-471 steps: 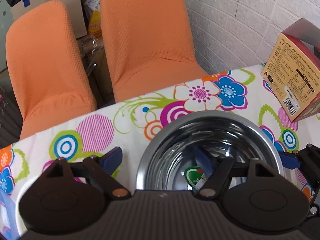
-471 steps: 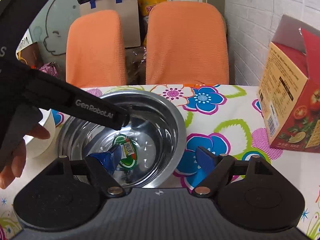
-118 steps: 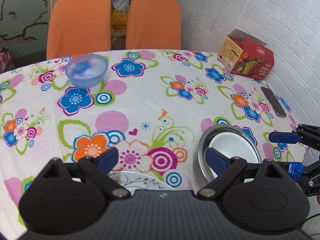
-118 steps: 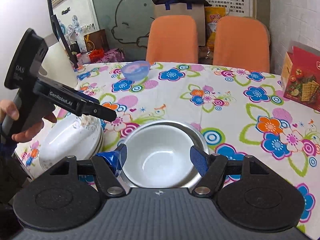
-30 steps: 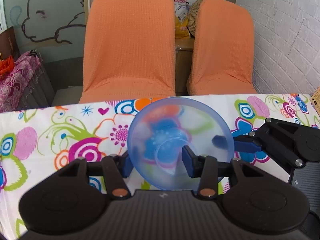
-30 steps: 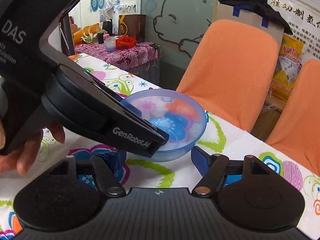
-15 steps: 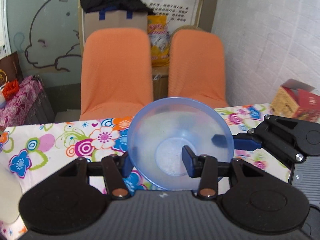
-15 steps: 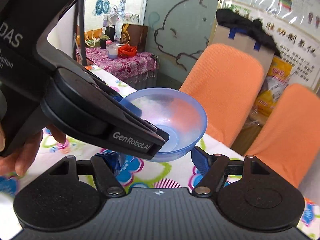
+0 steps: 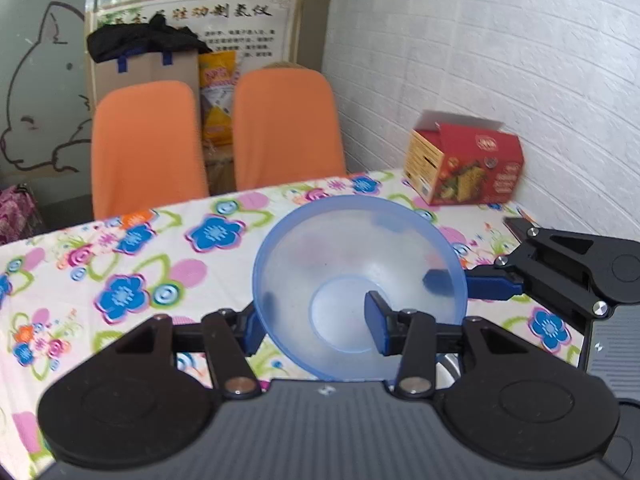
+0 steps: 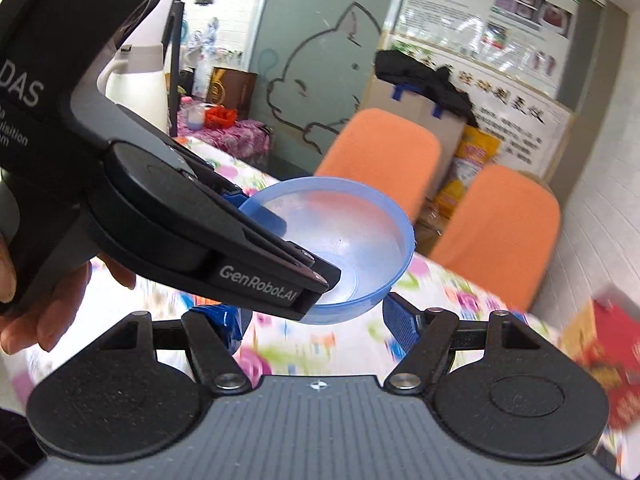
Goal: Organize plates and bowls
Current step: 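Carry the blue bowl into the white bowl and open the left gripper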
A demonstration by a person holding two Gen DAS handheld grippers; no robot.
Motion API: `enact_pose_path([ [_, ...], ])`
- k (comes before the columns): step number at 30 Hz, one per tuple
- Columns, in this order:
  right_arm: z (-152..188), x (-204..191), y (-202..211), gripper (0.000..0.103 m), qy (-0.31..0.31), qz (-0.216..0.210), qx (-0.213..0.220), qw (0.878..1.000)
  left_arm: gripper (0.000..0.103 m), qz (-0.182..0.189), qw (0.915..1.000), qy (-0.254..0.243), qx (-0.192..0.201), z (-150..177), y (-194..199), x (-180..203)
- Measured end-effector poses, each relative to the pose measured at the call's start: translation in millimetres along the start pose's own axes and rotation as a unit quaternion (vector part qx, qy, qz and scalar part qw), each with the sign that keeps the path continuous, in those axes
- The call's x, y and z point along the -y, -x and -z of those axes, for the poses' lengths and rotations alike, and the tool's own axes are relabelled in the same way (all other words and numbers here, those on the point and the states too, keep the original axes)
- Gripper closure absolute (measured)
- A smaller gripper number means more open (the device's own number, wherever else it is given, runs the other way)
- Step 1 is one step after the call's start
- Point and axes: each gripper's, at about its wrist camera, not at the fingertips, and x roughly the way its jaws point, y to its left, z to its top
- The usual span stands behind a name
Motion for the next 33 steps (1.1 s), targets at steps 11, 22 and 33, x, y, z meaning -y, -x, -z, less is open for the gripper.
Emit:
enact_pose_path([
  [11,61.0,10.4,9.3,0.044,-0.067,-0.001,-0.018,0.998,0.057,0.031,0.9982,-0.007,-0.051,50.7,-22.7,26.5],
  [22,102.8,-11.0,15.1,0.044,-0.073,0.016,-0.002,0.997,0.045,0.015,0.9961,-0.051,-0.071,53.6,-43.9,40.5],
  [33,117.8,-1.6,11.5,0.045,-0.098,0.002,-0.035,0.995,0.026,0.025,0.9932,-0.036,-0.107,53.6,-62.7,33.6],
])
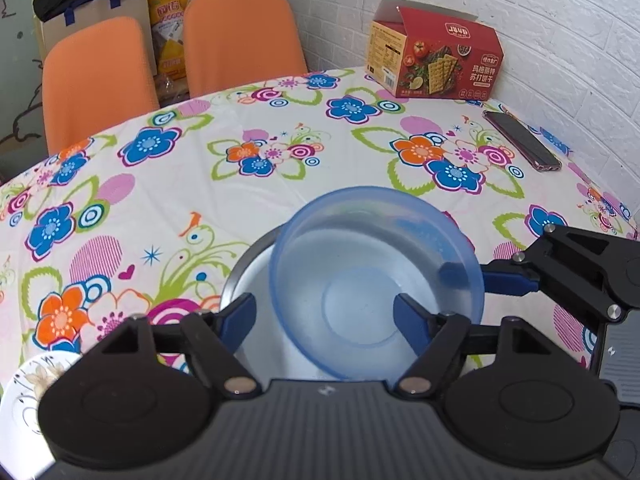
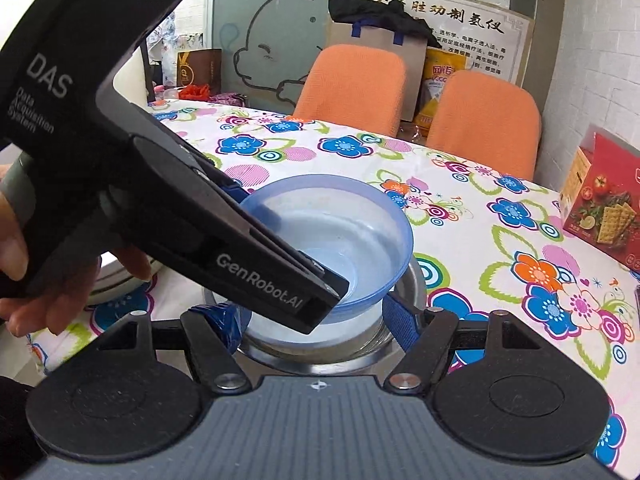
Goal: Organize plates and bowls
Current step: 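Carry the blue bowl into the white bowl and open the left gripper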
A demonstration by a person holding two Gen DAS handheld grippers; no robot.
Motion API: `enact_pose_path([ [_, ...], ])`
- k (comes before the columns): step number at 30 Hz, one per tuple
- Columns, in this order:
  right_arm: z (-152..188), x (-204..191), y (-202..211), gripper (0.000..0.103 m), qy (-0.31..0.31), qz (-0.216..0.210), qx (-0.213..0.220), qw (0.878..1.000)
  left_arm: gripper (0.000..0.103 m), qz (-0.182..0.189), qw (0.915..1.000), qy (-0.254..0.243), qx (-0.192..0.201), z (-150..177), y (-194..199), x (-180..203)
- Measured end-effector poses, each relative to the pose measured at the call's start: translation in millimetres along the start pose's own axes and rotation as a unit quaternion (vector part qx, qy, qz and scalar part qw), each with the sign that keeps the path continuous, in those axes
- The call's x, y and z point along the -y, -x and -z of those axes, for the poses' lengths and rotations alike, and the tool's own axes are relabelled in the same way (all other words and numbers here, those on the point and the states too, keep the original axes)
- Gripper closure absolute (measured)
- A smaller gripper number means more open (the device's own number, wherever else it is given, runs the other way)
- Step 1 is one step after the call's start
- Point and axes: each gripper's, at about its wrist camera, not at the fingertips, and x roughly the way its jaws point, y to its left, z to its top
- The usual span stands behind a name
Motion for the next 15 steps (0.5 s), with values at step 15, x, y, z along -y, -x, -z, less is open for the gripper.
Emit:
enact_pose_path([
  [15,-12.6,1.5,15.3,0.042,0.014,0.020,-0.044,0.999,0.022,0.035,0.9972,0.061,0.023,-9.0,30.4,-36.9],
])
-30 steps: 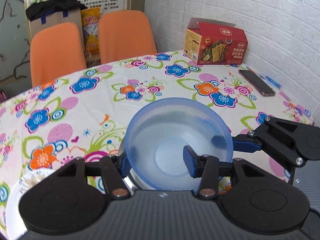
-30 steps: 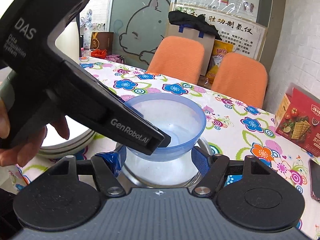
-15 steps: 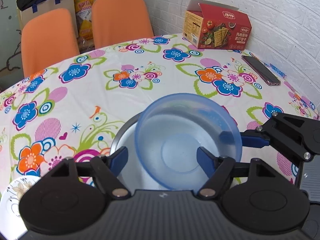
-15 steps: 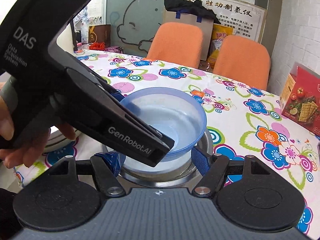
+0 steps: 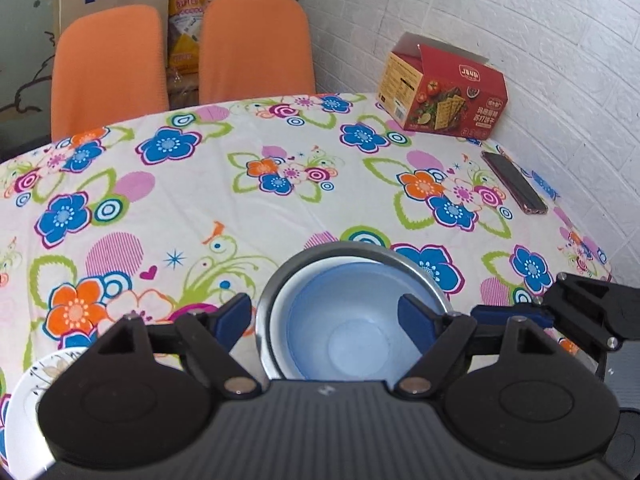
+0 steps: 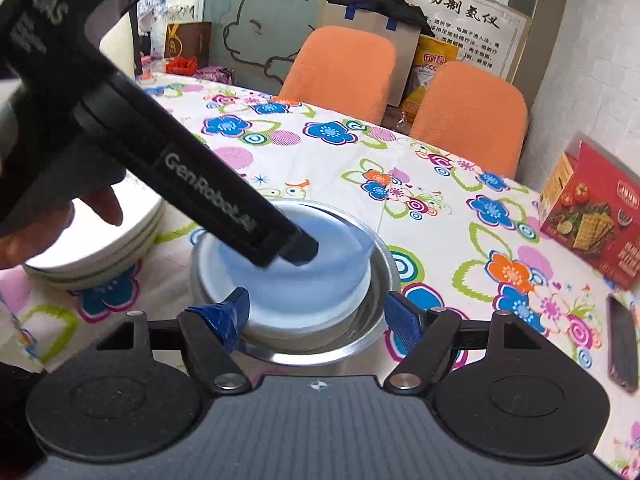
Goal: Organize plates and bowls
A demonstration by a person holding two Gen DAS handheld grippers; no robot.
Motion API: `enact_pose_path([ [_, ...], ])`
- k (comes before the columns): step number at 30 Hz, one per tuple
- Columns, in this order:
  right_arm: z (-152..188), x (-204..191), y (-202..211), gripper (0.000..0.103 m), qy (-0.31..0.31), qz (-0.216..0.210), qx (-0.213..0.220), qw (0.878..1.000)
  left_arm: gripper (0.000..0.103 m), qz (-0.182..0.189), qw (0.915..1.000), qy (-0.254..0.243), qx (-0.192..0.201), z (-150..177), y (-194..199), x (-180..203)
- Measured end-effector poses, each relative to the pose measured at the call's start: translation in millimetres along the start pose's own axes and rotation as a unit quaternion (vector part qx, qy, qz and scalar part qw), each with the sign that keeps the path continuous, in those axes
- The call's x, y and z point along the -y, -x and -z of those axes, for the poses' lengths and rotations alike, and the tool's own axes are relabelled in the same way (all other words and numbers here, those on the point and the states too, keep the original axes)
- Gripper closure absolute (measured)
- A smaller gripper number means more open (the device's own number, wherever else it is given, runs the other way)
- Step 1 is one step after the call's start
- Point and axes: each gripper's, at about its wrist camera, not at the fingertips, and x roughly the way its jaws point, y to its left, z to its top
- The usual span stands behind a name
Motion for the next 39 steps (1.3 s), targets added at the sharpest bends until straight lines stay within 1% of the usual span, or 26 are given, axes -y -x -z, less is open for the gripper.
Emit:
enact_pose_path([
  [2,0.4,3.0,4.6,0.041,-0.013,-0.020,-0.013,1.000,0.021,0.001,0.9999,0.007,0.009,1.4,5.6,-3.9],
  [3,1.8,2.2,8.5,0.041,-0.014,-0.018,-0.014,1.000,0.020,-0.003,0.9999,0.006,0.014,2.5,7.7,-4.0],
  [5,6.4,0.0,17.8,0.041,-0.015,-0.003,-0.007,1.000,0.016,-0.012,0.9997,0.003,0.023,4.8,10.6,-3.2],
  [9,13.0,0.0,29.6,0.040,-0.037,0.029,0.016,0.999,0.016,-0.020,0.9993,0.004,0.032,9.8,15.4,-5.0],
  [11,14.1,3.9,28.2,0.040,-0.055,0.044,0.023,0.997,0.016,-0.027,0.9992,0.004,0.030,12.3,16.0,-7.4],
  [15,14.0,12.3,20.8,0.040,-0.089,0.060,0.030,0.994,0.015,-0.043,0.9988,0.002,0.026,15.1,13.8,-13.0],
  [17,13.7,15.3,16.7,0.040,-0.102,0.066,0.033,0.992,0.015,-0.045,0.9988,0.001,0.018,14.8,10.1,-15.3],
  [20,12.0,18.1,8.4,0.039,-0.116,0.061,0.031,0.991,0.015,-0.044,0.9990,0.000,0.006,13.7,2.3,-17.1],
  [23,10.2,18.4,-0.7,0.039,-0.120,0.059,0.026,0.991,0.015,-0.036,0.9993,0.001,-0.009,10.1,-8.4,-19.5],
  [30,5.5,25.4,-29.6,0.039,-0.124,0.053,-0.003,0.991,0.015,-0.046,0.9969,-0.001,-0.064,1.5,-47.9,-27.3],
  [39,5.7,29.1,-61.9,0.038,-0.126,0.043,-0.043,0.990,0.015,-0.047,0.9954,-0.017,-0.082,2.6,-70.2,-25.7],
])
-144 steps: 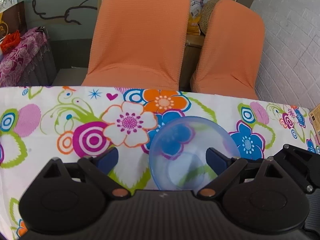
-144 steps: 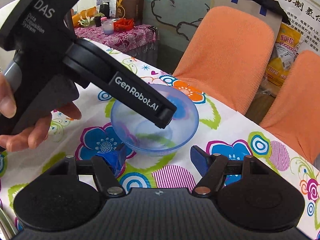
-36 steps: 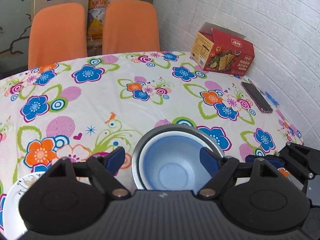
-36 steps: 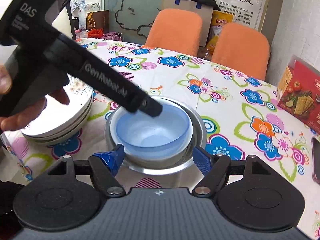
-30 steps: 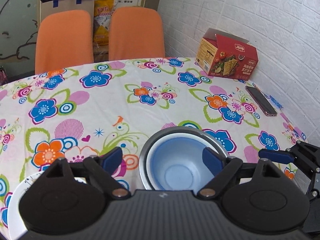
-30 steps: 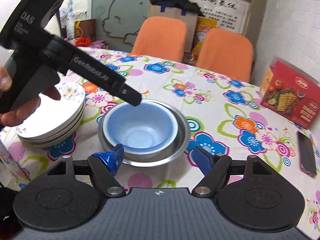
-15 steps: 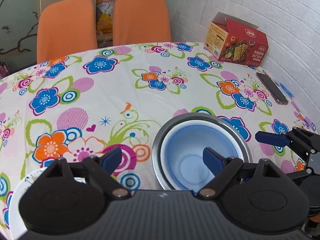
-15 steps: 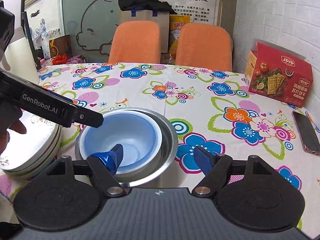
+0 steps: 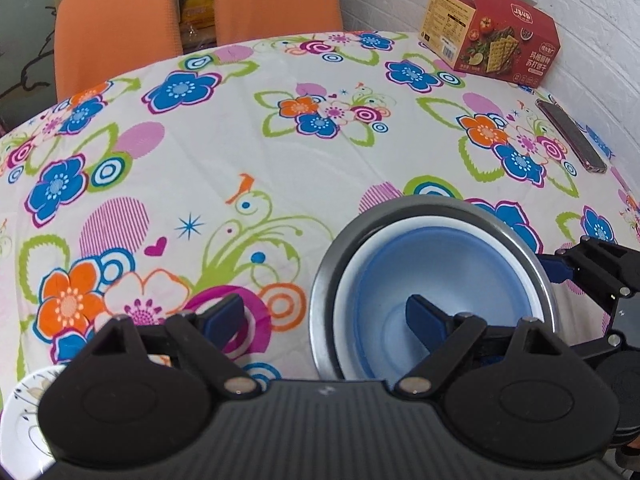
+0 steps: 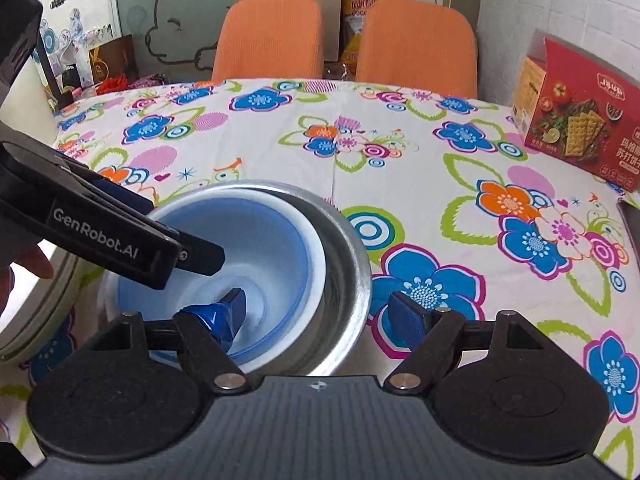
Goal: Organize plates and bowls
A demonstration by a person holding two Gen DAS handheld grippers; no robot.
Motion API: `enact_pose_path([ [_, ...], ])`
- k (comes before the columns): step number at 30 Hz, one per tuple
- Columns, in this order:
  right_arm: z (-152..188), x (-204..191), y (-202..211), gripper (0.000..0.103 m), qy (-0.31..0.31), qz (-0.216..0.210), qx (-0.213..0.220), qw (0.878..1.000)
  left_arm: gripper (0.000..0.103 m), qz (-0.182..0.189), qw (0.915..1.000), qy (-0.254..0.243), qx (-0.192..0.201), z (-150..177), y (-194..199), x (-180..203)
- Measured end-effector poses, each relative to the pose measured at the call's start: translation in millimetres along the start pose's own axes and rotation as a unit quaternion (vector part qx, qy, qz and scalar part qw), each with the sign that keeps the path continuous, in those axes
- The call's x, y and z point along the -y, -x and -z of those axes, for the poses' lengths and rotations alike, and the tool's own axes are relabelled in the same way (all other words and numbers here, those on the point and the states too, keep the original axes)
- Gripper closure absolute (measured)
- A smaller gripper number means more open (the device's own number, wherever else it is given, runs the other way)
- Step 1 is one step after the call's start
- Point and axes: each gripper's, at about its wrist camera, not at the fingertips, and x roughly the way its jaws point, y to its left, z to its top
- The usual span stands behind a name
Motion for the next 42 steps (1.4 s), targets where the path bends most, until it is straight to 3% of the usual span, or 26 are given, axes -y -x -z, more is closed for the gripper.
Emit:
enact_pose_path([
  [7,2.9,4.3,-6.7,0.036,-0.031,-0.026,0.002,0.999,0.015,-0.007,0.9999,-0.010,-0.001,0.7,-6.9,2.3],
  [16,13.2,0.2,-5.4,0.031,-0.046,-0.018,0.040,0.998,0.015,-0.005,0.9999,-0.012,0.007,2.7,-6.9,2.1],
  [23,11.7,0.7,-5.0,0.035,-0.046,-0.020,0.040,0.998,0.015,-0.007,0.9998,-0.014,0.008,3.9,-5.9,3.6],
  [25,15.2,2.6,-2.0,0.039,-0.048,-0.029,0.048,0.997,0.023,-0.003,0.9998,-0.016,0.008,3.0,-4.9,4.4],
  [27,18.3,6.1,1.0,0.043,-0.055,-0.039,0.052,0.996,0.049,0.012,0.9996,-0.024,0.009,2.2,-2.0,8.3],
  [29,19.0,8.2,2.0,0.049,-0.059,-0.049,0.056,0.995,0.058,0.020,0.9995,-0.024,0.009,3.4,0.2,14.0],
  [31,17.9,7.8,1.9,0.061,-0.064,-0.065,0.055,0.994,0.058,0.016,0.9998,-0.010,0.010,3.2,0.0,14.5],
  [35,16.9,-0.6,1.6,0.061,-0.062,-0.056,0.054,0.995,0.059,0.025,0.9996,0.015,0.002,-2.3,3.7,13.8],
  [42,-0.1,-2.6,26.3,0.060,-0.049,-0.033,0.069,0.996,0.060,0.030,0.9985,0.017,0.042,-19.6,58.1,7.5],
])
